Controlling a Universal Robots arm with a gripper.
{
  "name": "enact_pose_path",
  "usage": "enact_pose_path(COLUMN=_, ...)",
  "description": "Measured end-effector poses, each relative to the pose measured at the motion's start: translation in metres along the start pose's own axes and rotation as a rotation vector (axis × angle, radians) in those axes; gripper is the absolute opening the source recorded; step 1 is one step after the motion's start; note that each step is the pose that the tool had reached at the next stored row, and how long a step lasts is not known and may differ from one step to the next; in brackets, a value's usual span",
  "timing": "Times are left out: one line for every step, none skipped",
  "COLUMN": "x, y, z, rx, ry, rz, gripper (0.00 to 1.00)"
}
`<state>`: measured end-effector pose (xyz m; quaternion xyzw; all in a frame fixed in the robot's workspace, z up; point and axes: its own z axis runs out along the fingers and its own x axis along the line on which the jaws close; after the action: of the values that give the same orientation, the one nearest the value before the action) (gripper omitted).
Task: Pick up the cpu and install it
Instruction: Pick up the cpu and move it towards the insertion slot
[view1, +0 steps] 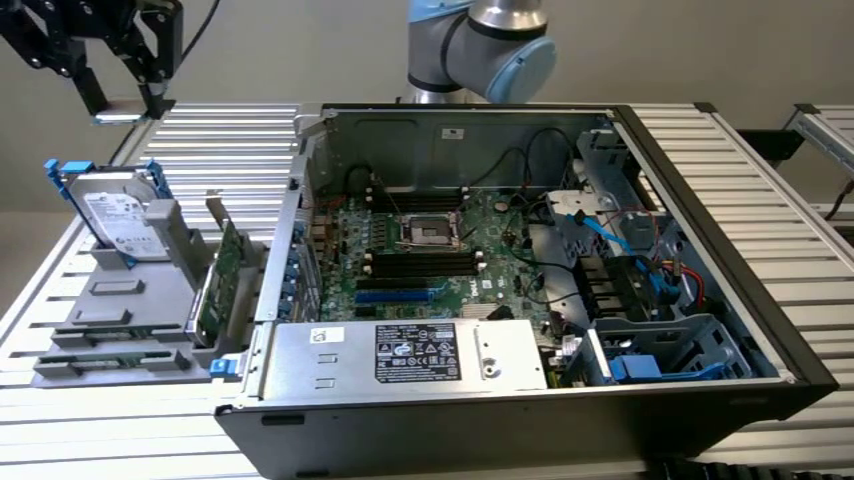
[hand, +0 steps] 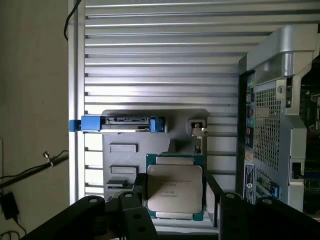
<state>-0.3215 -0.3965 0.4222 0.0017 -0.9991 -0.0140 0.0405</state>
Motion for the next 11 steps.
enact_pose_path(x=-0.003, y=0.0007, z=-0.0012, rx=0.0001, ry=0.0000, rz=0.000, gripper=0.55)
enact_pose_path(x=-0.007, y=0.0014, z=-0.0024, rx=0.0001, ry=0.0001, rz=0.000, gripper=0.55)
enact_pose_path(x=-0.010, y=0.0021, z=-0.0034, rx=0.0000, ry=0.0000, rz=0.000, gripper=0.55)
enact_pose_path(x=-0.013, y=0.0028, z=-0.0042, rx=0.0001, ry=0.0002, rz=0.000, gripper=0.55)
enact_pose_path(x=-0.017, y=0.0035, z=-0.0050, rx=0.0000, ry=0.0001, rz=0.000, gripper=0.55)
enact_pose_path(x=-0.020, y=0.0042, z=-0.0058, rx=0.0001, ry=0.0002, rz=0.000, gripper=0.55)
enact_pose_path(x=-0.023, y=0.0049, z=-0.0066, rx=0.0001, ry=0.0002, rz=0.000, gripper=0.55)
enact_pose_path(x=-0.026, y=0.0056, z=-0.0071, rx=0.0000, ry=0.0001, rz=0.000, gripper=0.55)
enact_pose_path(x=-0.030, y=0.0064, z=-0.0076, rx=0.0000, ry=0.0002, rz=0.000, gripper=0.55)
enact_pose_path(x=-0.034, y=0.0071, z=-0.0081, rx=0.0001, ry=0.0002, rz=0.000, gripper=0.55)
enact_pose_path(x=-0.038, y=0.0078, z=-0.0086, rx=0.0001, ry=0.0002, rz=0.000, gripper=0.55)
